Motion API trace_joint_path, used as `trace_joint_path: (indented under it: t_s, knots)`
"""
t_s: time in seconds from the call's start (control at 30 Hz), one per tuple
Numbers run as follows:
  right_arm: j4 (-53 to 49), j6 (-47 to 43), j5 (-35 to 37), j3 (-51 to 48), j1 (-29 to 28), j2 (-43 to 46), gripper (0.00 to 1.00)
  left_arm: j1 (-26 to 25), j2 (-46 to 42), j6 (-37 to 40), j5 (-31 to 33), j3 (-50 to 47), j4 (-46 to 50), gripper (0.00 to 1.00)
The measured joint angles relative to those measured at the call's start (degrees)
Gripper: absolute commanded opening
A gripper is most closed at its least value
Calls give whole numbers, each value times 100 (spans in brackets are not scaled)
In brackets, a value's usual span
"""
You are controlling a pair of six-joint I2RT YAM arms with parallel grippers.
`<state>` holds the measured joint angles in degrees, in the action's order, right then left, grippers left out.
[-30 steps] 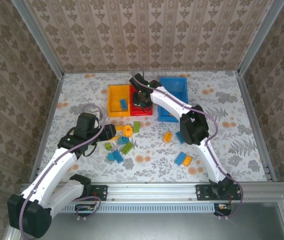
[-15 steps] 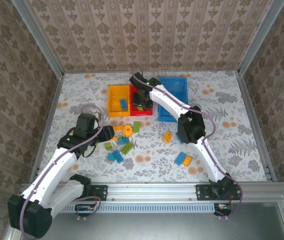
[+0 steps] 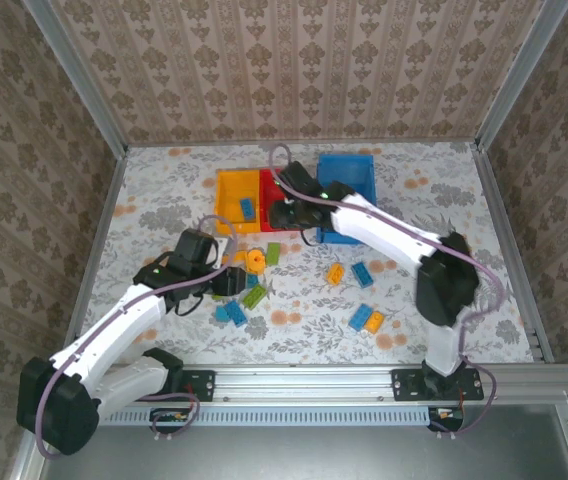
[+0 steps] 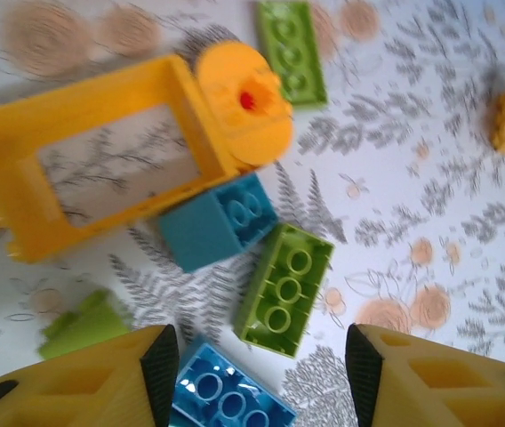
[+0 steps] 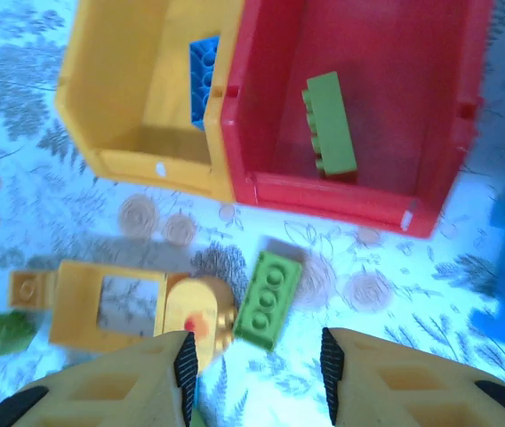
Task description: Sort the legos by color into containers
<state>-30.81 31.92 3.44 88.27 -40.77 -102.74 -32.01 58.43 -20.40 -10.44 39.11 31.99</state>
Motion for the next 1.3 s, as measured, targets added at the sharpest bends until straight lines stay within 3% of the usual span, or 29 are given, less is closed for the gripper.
trace_joint_path:
  t_s: [0.2,0.4,0.6,0.8,0.87,1.1,1.3]
  knots:
    - [1572,-503,-634,-2627,55,1709,56,-879,1224,138,299,282,20,63]
    - [1845,-608,-1099,-3893,59,2297,63,-1220,2105,188,739,527,44,66]
    - [2031,-603,-1248,-3978,66,2664,64,-1266,2667,256,1084,706,39,63]
    - [2083,-555,-1320,-3978,98,2673,63,-1303,2968,444,1115,708,-57,31]
    - [2081,-494,-1320,-3978,125,2680,63,-1357,2992,459,1126,758,-96,27]
    - [2175,-358,-1314,-4081,354,3143,62,-1425,2763,350,1121,1340,199,26]
    - [2824,-260,-1161,-4371,420,3390,65,-667,3099,195,890,3180,219,26]
